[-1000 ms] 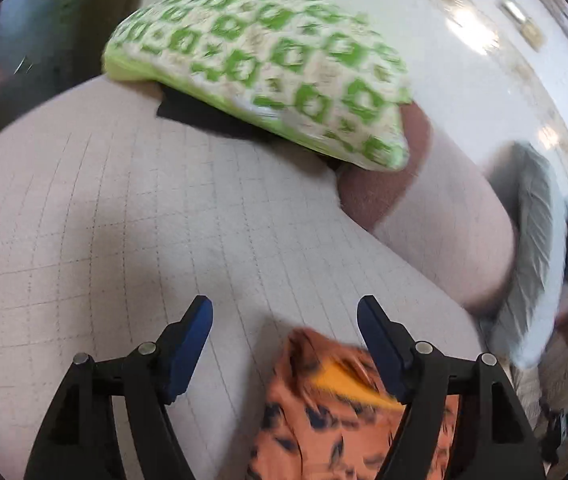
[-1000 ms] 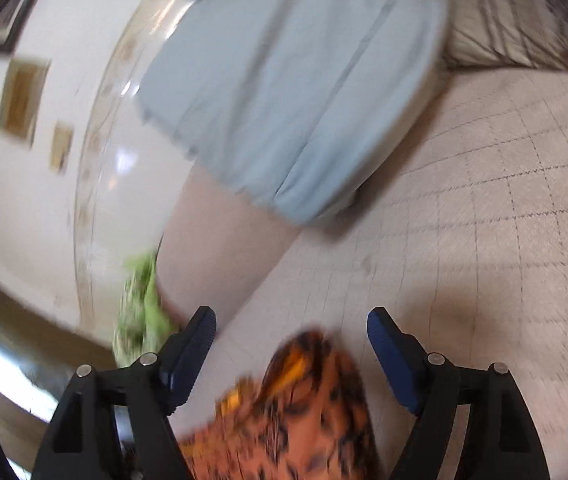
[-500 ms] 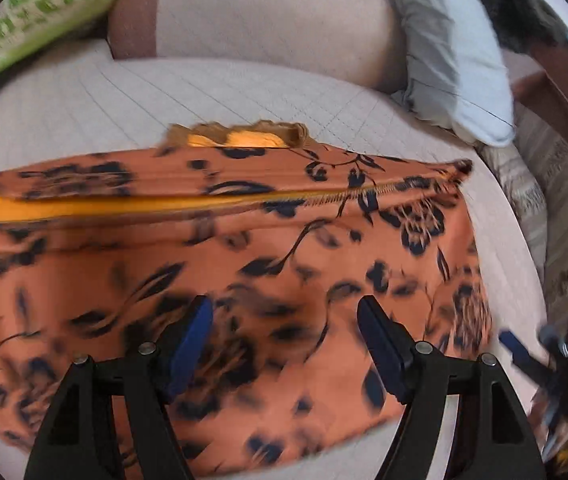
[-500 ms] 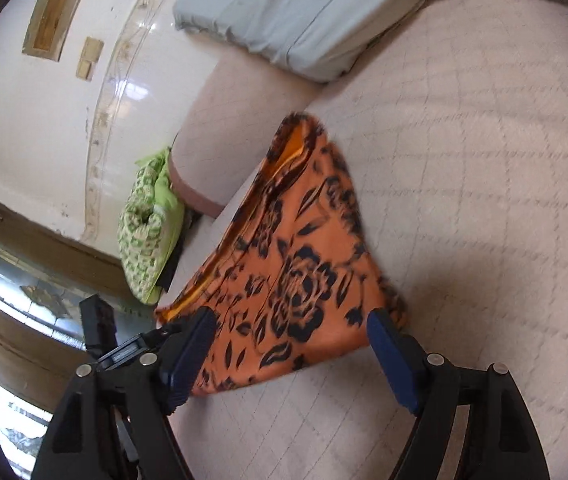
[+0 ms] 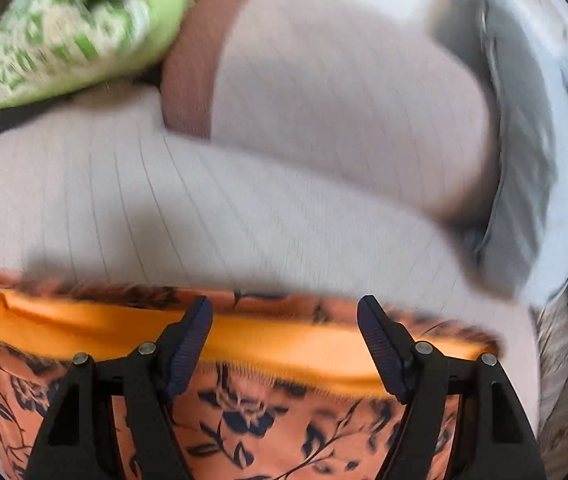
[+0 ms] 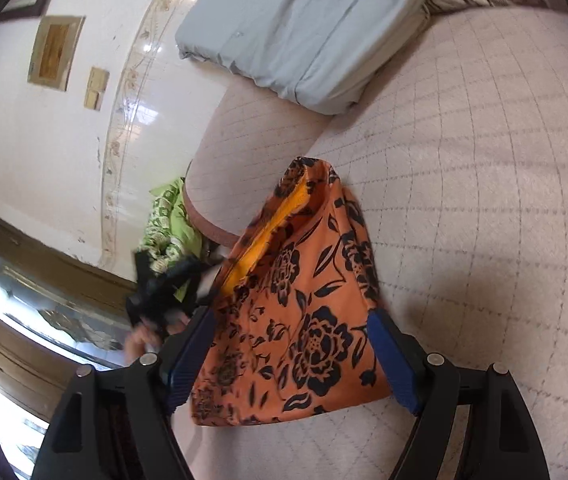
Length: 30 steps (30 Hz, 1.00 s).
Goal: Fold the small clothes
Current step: 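Lay the lifted hem over the collar and open both tools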
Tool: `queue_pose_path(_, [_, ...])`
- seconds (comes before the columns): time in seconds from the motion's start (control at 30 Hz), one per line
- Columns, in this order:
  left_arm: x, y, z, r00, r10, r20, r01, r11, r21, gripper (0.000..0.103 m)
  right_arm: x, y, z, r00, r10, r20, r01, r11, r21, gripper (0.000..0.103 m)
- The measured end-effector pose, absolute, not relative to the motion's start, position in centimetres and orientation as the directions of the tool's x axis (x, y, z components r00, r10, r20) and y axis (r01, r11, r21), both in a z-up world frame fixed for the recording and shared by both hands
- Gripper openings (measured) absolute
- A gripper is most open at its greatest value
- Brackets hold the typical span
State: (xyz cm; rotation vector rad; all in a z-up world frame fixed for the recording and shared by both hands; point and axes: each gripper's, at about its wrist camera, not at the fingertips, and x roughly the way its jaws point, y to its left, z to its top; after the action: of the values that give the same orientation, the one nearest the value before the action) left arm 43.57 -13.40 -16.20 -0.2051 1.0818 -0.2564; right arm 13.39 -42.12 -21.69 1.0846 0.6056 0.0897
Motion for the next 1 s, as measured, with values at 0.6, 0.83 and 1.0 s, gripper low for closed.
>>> queue_pose_path(0.6, [37.3, -21.9, -22.2, 0.254, -0.327, -0.910, 0.293, 0.923, -0.250, 0.076, 13.0, -42.1, -22.7, 0.827, 0.371, -0.422, 0.254, 0.423, 0.870, 0.081])
queue_pose_path(0.83, [42.1, -22.2, -20.5, 0.345, -0.280, -0.896, 0.162, 0.958, -0.238, 0.076, 13.6, -42.3, -23.1, 0.820, 0.360, -0.444, 0.276, 0.431, 0.859, 0.081])
queue_pose_path(1.0, [41.4, -15.3, -15.8, 0.474, -0.250, -0.844, 0.200, 0.964, -0.173, 0.076, 14.4, -41.7, -23.3, 0.802, 0.352, -0.482, 0.289, 0.477, 0.830, 0.081])
